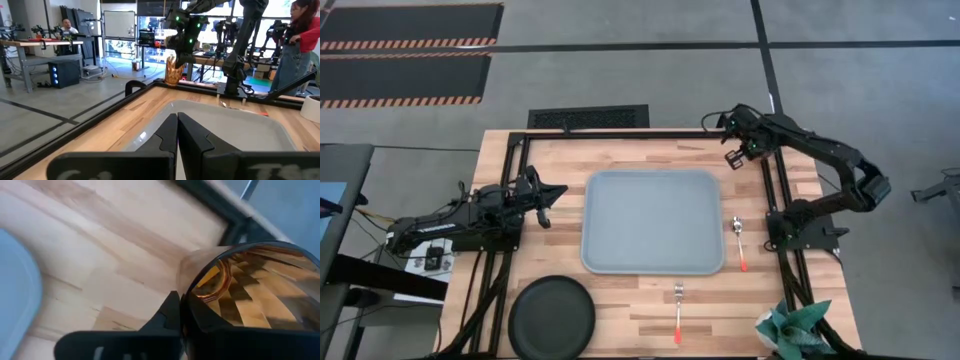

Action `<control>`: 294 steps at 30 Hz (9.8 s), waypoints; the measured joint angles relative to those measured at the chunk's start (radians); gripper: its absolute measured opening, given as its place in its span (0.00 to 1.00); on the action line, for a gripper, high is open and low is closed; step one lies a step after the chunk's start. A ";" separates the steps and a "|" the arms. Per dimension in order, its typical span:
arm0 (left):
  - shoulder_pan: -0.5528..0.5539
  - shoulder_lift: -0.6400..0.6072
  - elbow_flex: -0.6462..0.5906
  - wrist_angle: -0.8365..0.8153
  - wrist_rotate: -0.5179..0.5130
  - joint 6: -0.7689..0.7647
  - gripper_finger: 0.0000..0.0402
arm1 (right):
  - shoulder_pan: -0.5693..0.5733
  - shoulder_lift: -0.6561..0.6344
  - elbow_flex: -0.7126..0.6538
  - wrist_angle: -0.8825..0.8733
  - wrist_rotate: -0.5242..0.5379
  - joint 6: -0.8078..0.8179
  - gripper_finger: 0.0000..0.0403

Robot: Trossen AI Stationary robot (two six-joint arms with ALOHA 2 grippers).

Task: Pick and place plate/cup/fork/spoon on tray
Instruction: Put the brown cup on the gray serving tray, then put the orange spoon on the left side of the gray serving tray

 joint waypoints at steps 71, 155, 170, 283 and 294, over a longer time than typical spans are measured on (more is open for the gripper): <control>0.000 0.000 0.000 0.001 0.000 -0.013 0.00 | 0.487 0.382 0.355 -0.065 -0.312 0.107 0.09; 0.000 0.000 0.000 0.001 0.000 -0.019 0.00 | 1.309 -0.069 -0.172 -0.005 -0.124 1.367 0.24; 0.000 0.000 0.000 0.001 0.000 -0.014 0.00 | 1.355 -0.064 -0.456 0.167 -0.126 1.681 0.33; -0.170 0.668 0.076 0.384 -0.074 -0.202 0.00 | 1.070 -0.114 -0.426 1.190 -0.127 -0.001 0.01; -0.176 1.074 0.311 0.310 -0.155 -0.544 0.00 | 0.877 -0.280 -0.547 1.184 -0.324 -0.094 0.01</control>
